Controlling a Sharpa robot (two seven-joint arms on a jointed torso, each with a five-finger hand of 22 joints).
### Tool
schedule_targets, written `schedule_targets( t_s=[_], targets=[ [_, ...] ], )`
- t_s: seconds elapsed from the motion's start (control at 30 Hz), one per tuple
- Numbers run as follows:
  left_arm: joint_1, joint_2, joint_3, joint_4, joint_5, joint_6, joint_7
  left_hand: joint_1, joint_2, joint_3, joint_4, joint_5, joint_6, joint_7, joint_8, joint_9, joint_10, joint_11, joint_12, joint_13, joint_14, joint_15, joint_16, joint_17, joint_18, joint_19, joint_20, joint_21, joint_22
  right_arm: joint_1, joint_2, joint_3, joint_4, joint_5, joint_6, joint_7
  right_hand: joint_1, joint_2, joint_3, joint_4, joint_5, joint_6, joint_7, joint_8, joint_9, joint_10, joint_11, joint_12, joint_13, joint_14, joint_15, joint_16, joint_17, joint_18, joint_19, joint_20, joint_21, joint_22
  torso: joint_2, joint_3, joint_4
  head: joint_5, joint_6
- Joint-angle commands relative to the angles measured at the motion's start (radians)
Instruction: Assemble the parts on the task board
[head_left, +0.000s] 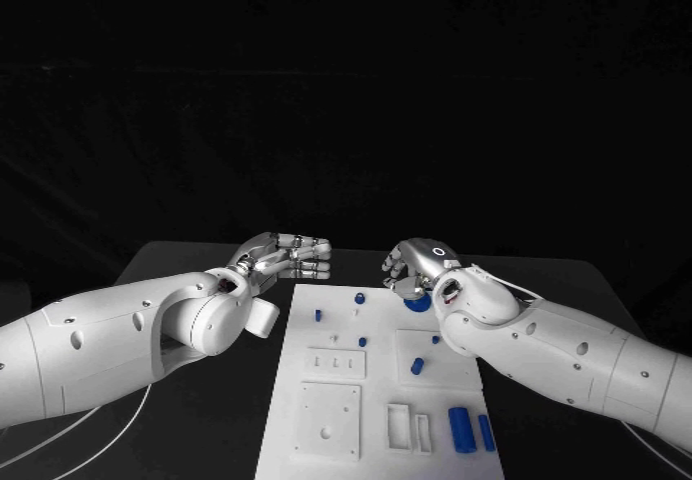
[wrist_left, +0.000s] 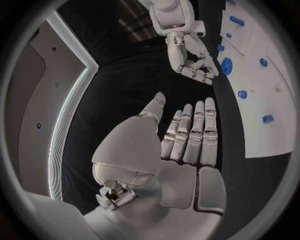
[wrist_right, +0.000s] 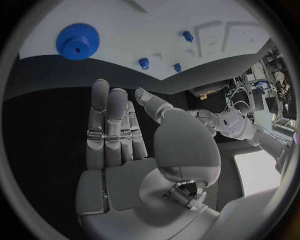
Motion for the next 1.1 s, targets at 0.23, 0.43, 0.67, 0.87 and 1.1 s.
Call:
schedule_targets(
  t_s=[0.23, 0.43, 0.67, 0.87, 1.1],
  targets=[
    [0.003, -0.002, 0.001, 0.002, -0.007, 0.026, 0.016, -0.005, 0.004, -0.004, -0.001, 0.001, -0.003, 0.000, -0.005, -0.001, -0.009, 0.001, 0.000, 0.002, -0.005, -0.002, -0.005, 0.000, -0.010, -0.005, 0.001, -0.006, -0.001, 0.002, -0.074, 0.024, 0.015, 0.101, 0.138, 0.104, 0.035, 0.028, -0.186, -0.008, 0.057, -0.044, 0.004, 0.002, -0.002, -0.008, -0.047, 0.311, 0.436, -0.010, -0.029, 0.049, 0.101, -0.052, 0.039, -0.038, -0.017, -0.002, 0.001, 0.0060, -0.0156, -0.019, 0.000],
    [0.005, -0.003, 0.001, 0.002, -0.007, 0.028, 0.014, -0.005, 0.004, -0.004, -0.002, 0.000, 0.001, 0.000, -0.005, -0.001, -0.008, 0.001, 0.000, 0.002, -0.005, -0.002, -0.005, 0.000, -0.010, -0.005, 0.001, -0.006, -0.001, 0.002, -0.079, 0.027, -0.025, 0.082, 0.212, 0.111, 0.035, 0.043, -0.215, -0.036, 0.064, -0.062, 0.000, 0.005, -0.002, -0.102, -0.041, 0.643, 0.741, -0.026, -0.023, 0.174, 0.322, -0.045, 0.030, -0.028, 0.020, 0.073, 0.002, 0.0081, -0.0149, -0.024, -0.003],
    [0.005, -0.001, 0.001, 0.004, -0.007, 0.033, 0.013, -0.005, 0.004, -0.004, -0.002, 0.000, 0.001, 0.000, -0.005, -0.001, -0.008, 0.001, 0.000, 0.002, -0.005, -0.002, -0.005, 0.000, -0.010, -0.005, 0.001, -0.006, -0.001, 0.001, -0.065, 0.028, -0.079, 0.067, 0.248, 0.114, 0.025, 0.045, -0.232, -0.018, 0.072, -0.075, 0.001, 0.002, -0.002, -0.109, -0.035, 0.806, 0.868, -0.010, -0.014, 0.205, 0.505, -0.029, 0.021, -0.019, 0.038, 0.156, 0.004, 0.0070, -0.0122, -0.022, -0.007],
    [0.005, 0.001, 0.001, 0.002, -0.009, 0.038, 0.013, -0.005, 0.004, -0.004, -0.002, 0.000, 0.001, 0.000, -0.005, -0.001, -0.008, 0.001, 0.000, 0.002, -0.005, -0.002, -0.005, 0.000, -0.010, -0.005, 0.001, -0.006, -0.001, -0.003, -0.048, 0.028, -0.120, 0.064, 0.256, 0.117, 0.030, 0.050, -0.238, -0.012, 0.064, -0.087, 0.001, 0.002, -0.002, -0.097, -0.035, 0.863, 0.913, 0.000, -0.014, 0.211, 0.551, -0.027, 0.033, -0.018, 0.040, 0.191, 0.002, 0.0061, -0.0098, -0.023, -0.011],
    [0.005, 0.003, 0.001, 0.002, -0.012, 0.044, 0.015, -0.003, 0.005, -0.003, -0.004, 0.002, 0.000, 0.000, -0.005, -0.001, -0.009, 0.001, 0.000, 0.002, -0.006, -0.002, -0.005, 0.000, -0.010, -0.006, 0.001, -0.006, -0.001, -0.006, -0.029, 0.028, -0.160, 0.064, 0.254, 0.117, 0.031, 0.052, -0.234, -0.014, 0.061, -0.097, 0.003, 0.003, -0.002, -0.098, -0.034, 0.873, 0.921, 0.001, -0.013, 0.214, 0.562, -0.026, 0.037, -0.018, 0.039, 0.203, 0.003, 0.0056, -0.0091, -0.021, -0.015]
  ],
)
